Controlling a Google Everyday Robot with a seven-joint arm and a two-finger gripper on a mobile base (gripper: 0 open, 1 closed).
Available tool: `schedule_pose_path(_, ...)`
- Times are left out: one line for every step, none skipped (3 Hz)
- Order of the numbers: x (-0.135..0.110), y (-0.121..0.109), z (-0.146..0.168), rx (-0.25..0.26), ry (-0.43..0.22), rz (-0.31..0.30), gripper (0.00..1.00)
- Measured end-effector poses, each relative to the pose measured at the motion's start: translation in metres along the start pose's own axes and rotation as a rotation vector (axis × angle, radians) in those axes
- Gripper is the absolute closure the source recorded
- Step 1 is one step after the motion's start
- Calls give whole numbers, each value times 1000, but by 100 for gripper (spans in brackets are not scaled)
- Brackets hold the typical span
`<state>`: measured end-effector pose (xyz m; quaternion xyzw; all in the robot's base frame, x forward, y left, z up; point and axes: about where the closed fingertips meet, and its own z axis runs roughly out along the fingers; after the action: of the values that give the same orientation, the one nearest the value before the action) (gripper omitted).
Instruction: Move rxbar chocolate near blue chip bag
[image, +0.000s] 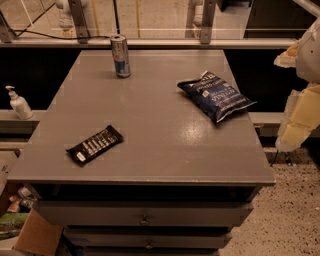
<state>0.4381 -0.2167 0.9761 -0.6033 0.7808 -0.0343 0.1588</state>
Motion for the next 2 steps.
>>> schedule_pose_path(0, 0, 0, 0, 0, 0, 0)
schedule_pose_path(-7, -5, -2, 6, -17, -29, 0)
